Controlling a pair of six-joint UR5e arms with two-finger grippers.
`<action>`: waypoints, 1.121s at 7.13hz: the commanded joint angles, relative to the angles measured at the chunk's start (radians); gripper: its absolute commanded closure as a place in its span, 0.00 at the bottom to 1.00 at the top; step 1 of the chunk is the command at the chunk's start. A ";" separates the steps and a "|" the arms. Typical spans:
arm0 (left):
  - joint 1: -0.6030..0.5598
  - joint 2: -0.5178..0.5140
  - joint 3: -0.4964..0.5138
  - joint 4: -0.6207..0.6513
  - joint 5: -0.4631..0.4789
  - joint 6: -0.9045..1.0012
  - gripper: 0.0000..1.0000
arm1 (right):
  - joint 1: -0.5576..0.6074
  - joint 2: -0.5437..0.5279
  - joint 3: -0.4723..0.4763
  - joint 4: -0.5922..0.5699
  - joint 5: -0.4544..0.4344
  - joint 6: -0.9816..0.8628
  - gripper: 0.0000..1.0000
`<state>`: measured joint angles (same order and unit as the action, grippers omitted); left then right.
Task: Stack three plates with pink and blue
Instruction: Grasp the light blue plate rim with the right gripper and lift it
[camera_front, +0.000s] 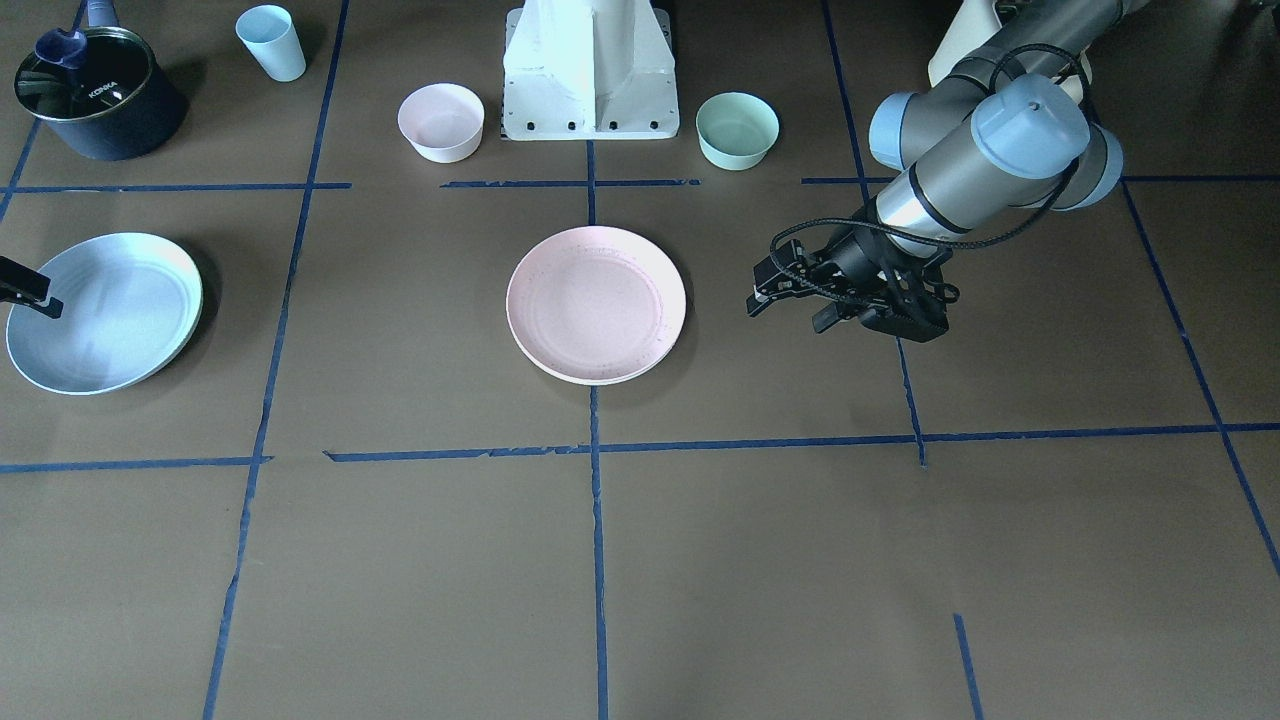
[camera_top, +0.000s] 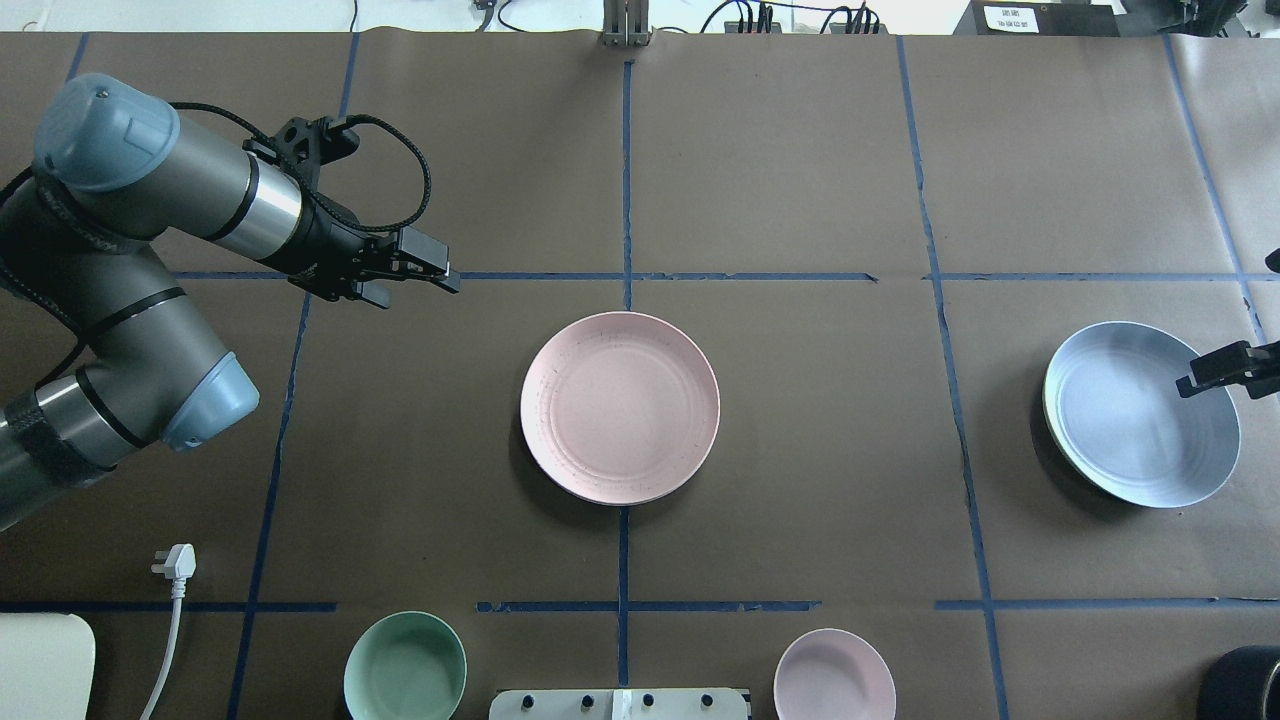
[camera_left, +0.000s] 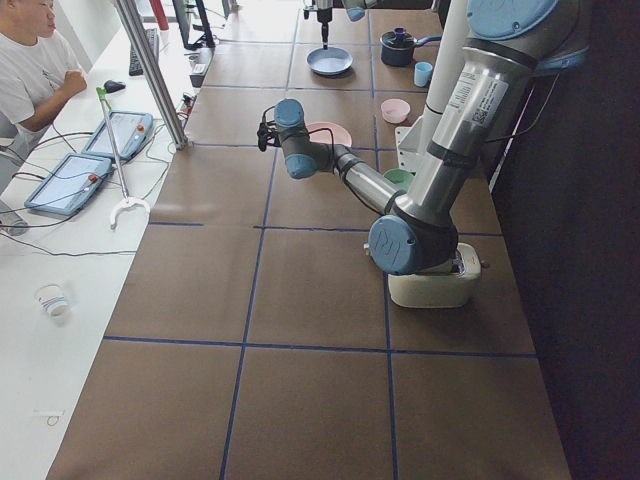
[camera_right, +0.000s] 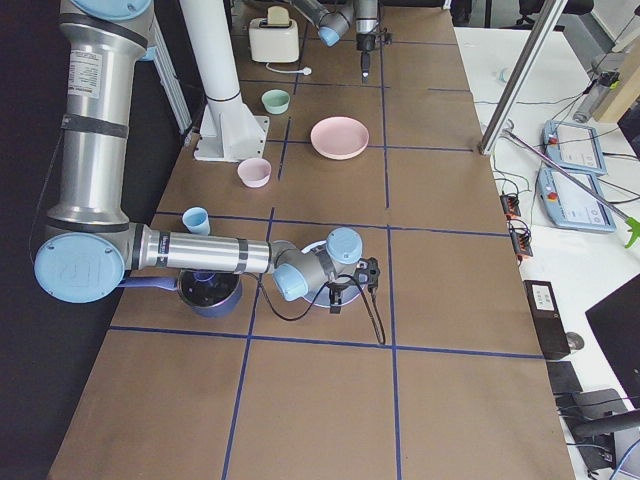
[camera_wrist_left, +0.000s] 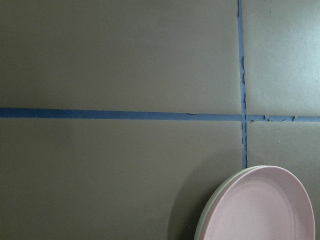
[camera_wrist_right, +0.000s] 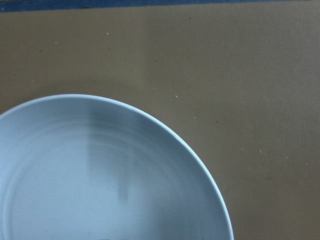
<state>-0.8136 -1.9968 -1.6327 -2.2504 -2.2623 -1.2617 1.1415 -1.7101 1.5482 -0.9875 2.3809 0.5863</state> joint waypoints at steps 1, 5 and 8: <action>0.001 0.000 0.001 0.000 0.003 -0.001 0.00 | -0.005 0.000 -0.033 0.009 -0.003 -0.002 0.30; 0.001 0.001 -0.002 0.000 0.004 -0.001 0.00 | -0.005 0.003 -0.050 0.015 -0.040 0.003 1.00; -0.001 0.000 -0.012 -0.002 0.003 -0.004 0.00 | -0.067 0.020 0.225 0.016 0.007 0.171 1.00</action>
<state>-0.8135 -1.9971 -1.6389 -2.2517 -2.2594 -1.2643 1.1171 -1.6973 1.6521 -0.9722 2.3668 0.6726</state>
